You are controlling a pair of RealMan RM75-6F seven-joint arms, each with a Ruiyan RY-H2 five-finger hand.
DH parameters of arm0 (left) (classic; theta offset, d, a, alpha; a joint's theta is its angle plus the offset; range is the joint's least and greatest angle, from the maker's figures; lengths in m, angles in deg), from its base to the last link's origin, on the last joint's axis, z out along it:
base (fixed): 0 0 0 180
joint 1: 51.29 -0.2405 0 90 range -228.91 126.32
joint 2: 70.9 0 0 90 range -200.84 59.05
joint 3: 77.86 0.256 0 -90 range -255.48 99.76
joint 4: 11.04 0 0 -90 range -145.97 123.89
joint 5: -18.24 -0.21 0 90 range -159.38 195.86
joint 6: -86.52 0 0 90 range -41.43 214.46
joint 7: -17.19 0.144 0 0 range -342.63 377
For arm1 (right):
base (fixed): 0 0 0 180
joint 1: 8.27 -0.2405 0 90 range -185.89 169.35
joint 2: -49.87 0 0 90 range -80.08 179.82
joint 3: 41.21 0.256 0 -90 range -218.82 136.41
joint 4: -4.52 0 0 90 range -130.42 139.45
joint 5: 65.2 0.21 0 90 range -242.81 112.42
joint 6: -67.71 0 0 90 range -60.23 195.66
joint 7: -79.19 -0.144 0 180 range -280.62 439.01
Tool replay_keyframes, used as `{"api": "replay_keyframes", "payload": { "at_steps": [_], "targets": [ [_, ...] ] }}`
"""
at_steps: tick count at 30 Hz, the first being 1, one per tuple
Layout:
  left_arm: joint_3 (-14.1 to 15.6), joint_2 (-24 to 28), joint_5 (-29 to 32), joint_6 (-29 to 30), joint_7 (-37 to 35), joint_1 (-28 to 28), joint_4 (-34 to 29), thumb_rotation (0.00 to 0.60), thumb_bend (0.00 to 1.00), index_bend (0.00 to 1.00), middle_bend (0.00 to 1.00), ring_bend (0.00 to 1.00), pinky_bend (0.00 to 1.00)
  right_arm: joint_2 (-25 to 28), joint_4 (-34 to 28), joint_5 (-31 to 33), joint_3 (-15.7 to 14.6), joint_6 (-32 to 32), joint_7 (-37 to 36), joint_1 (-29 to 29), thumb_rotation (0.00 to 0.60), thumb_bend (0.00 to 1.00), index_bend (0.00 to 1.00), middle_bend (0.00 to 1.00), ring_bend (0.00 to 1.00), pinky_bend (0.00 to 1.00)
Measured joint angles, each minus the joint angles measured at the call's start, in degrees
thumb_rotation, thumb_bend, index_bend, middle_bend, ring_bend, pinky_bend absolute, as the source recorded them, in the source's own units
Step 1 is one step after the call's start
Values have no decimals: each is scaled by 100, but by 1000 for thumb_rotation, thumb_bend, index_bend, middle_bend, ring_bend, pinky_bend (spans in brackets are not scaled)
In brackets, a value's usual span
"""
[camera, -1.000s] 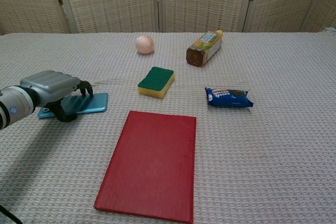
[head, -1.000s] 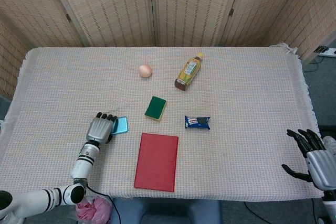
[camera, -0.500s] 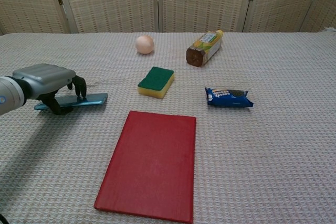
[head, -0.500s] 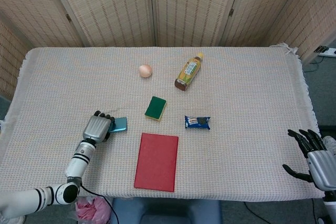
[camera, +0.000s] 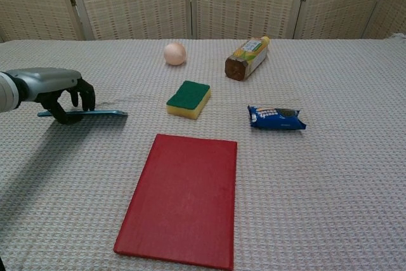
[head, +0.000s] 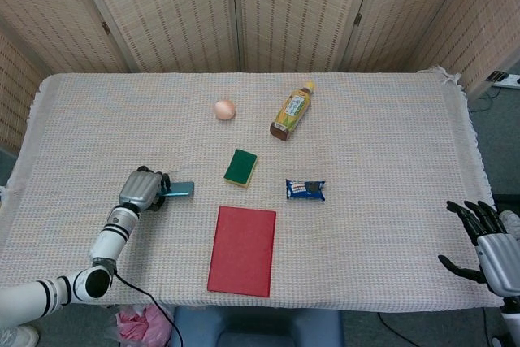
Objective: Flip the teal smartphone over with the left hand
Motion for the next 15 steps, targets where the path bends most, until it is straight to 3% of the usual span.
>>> {"api": "replay_keyframes", "payload": {
  "at_steps": [12,15],
  "targets": [
    [-246,244,565,-584,-383,424,584,600,499,442,526,356,191,29,-82,4,9,13,75,1,600,101,113,212,113,86],
    [-216,233,789,-679,-319,544,783,600,497,351,411,291,191,32,-84,7,4,3,70,16,600,101,113,217,113,87]
  ]
}}
